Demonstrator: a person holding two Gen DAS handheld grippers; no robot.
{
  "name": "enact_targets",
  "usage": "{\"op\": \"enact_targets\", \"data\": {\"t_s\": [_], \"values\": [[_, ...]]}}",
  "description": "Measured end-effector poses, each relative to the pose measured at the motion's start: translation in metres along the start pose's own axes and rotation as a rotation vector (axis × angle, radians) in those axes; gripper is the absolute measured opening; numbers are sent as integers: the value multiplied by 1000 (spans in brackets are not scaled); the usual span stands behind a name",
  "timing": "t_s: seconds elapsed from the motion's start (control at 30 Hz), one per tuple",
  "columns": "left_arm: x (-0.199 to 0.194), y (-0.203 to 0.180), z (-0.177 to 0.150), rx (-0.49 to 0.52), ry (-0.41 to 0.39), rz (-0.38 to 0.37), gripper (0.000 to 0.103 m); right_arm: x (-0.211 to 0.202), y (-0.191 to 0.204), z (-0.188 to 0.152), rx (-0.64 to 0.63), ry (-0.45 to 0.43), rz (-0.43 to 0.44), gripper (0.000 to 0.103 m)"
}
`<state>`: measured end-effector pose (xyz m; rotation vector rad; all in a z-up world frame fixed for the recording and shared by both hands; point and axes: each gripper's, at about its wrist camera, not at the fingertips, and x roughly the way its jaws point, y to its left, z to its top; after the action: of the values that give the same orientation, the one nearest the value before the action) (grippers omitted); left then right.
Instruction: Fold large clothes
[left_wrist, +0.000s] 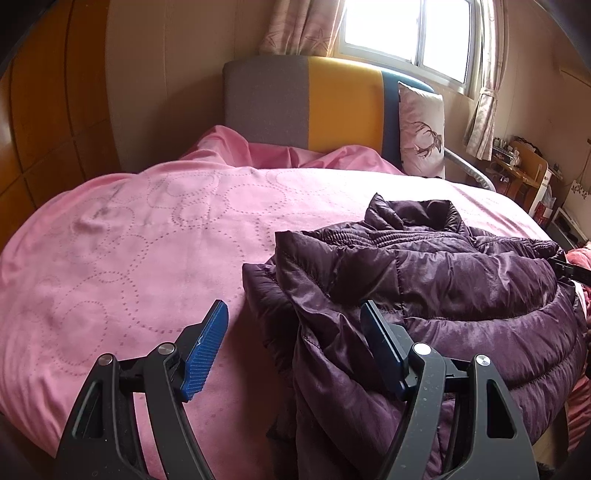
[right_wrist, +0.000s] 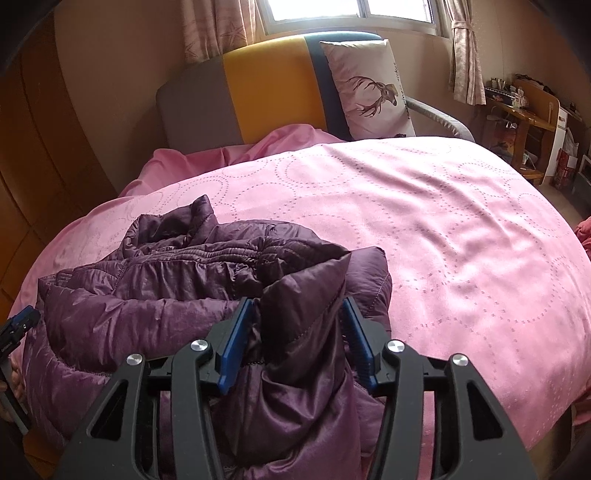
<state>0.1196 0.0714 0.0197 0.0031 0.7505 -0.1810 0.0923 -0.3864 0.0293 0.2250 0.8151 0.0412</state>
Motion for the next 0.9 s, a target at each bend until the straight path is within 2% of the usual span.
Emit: {"op": "enact_targets", "data": {"t_s": [0.07, 0.1, 0.13, 0.2, 0.23, 0.37, 0.53, 0.7, 0.9], "values": [[10, 3, 1, -19, 26, -30, 67, 1, 3, 1, -15, 3, 1, 28], [16, 5, 1, -33, 45, -60, 53, 0, 5, 1, -25, 2, -2, 21], [21, 6, 1, -41, 60, -84, 33, -1, 7, 2, -33, -1, -3, 16], [25, 8, 1, -65, 78, -123, 9, -8, 10, 4, -46, -12, -6, 12], [22, 8, 2, -59, 61, -124, 4, -14, 12, 7, -52, -23, -3, 11], [4, 7, 10, -35, 0, -131, 2, -41, 16, 20, -60, -84, 26, 10], [-10, 19, 30, -75, -48, -151, 2, -53, 24, 46, -65, -143, 48, 10], [11, 21, 56, -113, -49, -130, 1, -24, 27, 75, -40, -164, 9, 10], [73, 18, 65, -144, 46, -59, 1, 43, 16, 84, 24, -82, -86, 11]]}}
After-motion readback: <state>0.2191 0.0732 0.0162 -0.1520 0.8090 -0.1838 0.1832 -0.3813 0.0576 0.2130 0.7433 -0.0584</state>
